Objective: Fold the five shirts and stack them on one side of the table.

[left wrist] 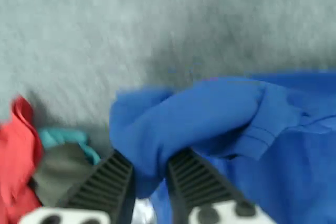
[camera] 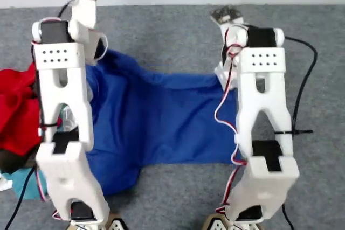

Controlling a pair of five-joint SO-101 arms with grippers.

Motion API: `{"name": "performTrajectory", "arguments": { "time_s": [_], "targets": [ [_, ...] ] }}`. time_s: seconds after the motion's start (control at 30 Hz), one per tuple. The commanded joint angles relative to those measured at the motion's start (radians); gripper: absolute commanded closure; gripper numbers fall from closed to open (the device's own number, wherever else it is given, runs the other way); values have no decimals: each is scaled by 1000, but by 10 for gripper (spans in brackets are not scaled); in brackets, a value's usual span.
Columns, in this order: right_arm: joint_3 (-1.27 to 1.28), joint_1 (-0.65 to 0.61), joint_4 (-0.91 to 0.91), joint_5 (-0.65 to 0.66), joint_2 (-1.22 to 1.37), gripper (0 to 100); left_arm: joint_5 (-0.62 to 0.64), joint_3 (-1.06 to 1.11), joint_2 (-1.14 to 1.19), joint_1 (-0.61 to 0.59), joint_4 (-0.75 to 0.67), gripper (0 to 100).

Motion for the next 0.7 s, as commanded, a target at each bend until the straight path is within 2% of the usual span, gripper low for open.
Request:
{"name": "performTrajectory", "arguments": {
  "time_s": [0.0,0.37,0.67],
  "targets": [
    [137,12,18,32,-139,988,-18,251,-207,-6,20,990],
    [635,12,-255,87,-344,988,-43,765,-560,-6,20,990],
    [891,18,-381,87,-496,988,-44,1027,-786,-8,20,990]
  ]
}}
